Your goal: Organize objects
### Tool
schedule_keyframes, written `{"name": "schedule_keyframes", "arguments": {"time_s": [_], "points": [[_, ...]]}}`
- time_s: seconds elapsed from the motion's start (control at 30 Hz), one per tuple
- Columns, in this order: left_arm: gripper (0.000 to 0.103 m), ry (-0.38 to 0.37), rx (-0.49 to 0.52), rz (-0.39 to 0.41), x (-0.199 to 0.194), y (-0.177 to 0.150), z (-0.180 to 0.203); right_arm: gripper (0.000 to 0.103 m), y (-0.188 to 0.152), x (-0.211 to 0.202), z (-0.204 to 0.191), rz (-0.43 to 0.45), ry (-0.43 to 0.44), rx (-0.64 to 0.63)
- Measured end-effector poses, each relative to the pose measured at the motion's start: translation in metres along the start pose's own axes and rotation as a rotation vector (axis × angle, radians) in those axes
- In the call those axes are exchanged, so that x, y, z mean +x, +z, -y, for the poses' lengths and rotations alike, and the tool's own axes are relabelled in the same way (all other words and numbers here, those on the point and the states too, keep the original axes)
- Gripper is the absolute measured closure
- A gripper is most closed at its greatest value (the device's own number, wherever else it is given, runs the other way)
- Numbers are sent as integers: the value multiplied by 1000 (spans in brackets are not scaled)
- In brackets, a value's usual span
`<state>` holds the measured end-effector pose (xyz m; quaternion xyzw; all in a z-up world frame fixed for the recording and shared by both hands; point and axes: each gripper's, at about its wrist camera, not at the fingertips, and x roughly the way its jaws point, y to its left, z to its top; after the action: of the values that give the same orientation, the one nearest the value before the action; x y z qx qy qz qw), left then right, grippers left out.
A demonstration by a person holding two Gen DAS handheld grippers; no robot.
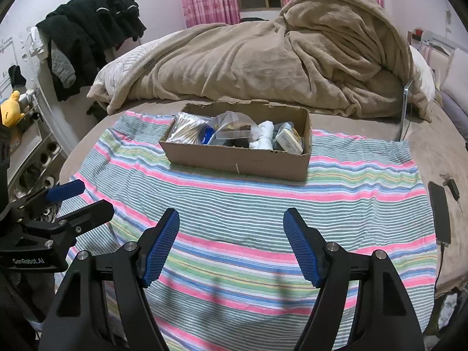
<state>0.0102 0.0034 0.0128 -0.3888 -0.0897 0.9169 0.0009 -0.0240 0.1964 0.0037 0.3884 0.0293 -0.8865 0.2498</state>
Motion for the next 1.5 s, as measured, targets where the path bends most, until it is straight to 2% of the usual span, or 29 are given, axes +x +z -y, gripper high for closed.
{"name": "schedule_keyframes", "arguments": {"time_s": [0.7, 1.5], "points": [[4, 45, -7, -4, 2, 2, -6, 26, 5, 2, -4, 1, 0, -8], [4, 45, 3, -27, 12, 3, -6, 26, 10, 7, 3, -4, 0, -11]]}}
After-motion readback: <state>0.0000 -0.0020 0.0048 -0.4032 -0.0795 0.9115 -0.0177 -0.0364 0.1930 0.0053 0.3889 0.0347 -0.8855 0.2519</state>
